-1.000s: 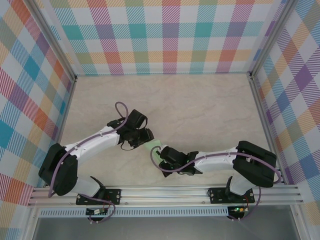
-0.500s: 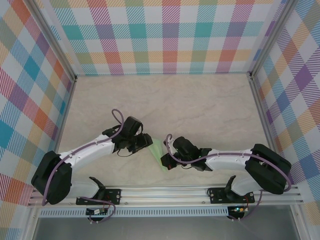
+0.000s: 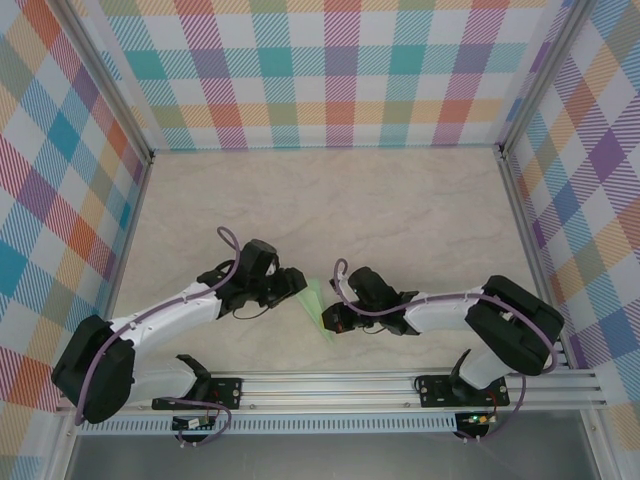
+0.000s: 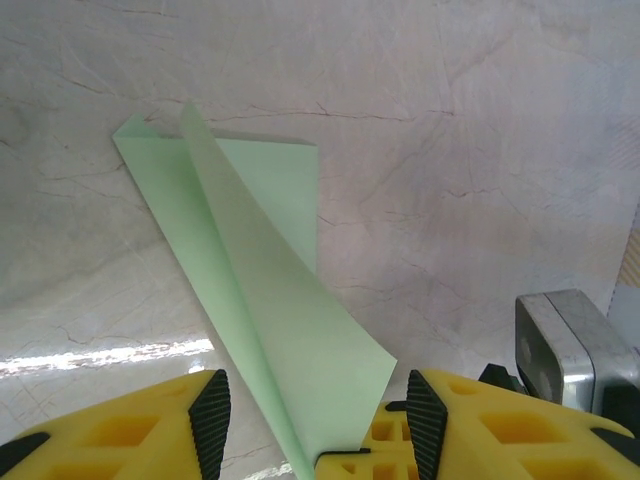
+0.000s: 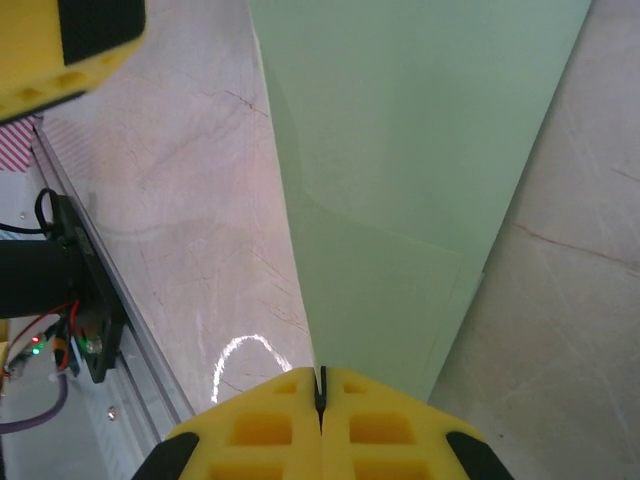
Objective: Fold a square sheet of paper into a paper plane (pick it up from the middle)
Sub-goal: Fold the wing for the fifth time at the center of the table.
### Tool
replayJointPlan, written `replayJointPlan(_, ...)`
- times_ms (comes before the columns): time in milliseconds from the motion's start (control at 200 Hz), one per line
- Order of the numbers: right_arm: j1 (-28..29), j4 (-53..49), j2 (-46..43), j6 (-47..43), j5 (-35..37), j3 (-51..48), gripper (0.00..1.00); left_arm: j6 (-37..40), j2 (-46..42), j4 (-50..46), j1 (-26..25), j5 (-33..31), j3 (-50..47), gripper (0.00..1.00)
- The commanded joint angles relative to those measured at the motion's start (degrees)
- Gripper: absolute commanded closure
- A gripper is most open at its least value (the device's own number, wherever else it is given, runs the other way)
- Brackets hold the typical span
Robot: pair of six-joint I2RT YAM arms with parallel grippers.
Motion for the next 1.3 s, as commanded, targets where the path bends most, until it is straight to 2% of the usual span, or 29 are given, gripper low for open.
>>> replayJointPlan(0,-1.32,3.75,1.66,2.23,-4.1,-0.48,0.98,-0.51,-1.85,4.85,0.63,1.32,-2.19,0.48)
replayJointPlan(380,-3.08,5.63,7.51,4.19,-8.08,0.53,0.98,0.46,-0.6,12.09,0.63,4.37,-4.78,0.49)
replayJointPlan(910,-5.82,12.39,8.69,8.39,-12.05,-1.53,0.98,0.67,3.94,21.5,0.37,6.97,-6.28,0.49)
replayJointPlan(1295,-7.88,22.54,13.01,13.76,-14.99,-2.98,0.96,0.41,9.81,27.29,-0.38,8.57,-4.44,0.48)
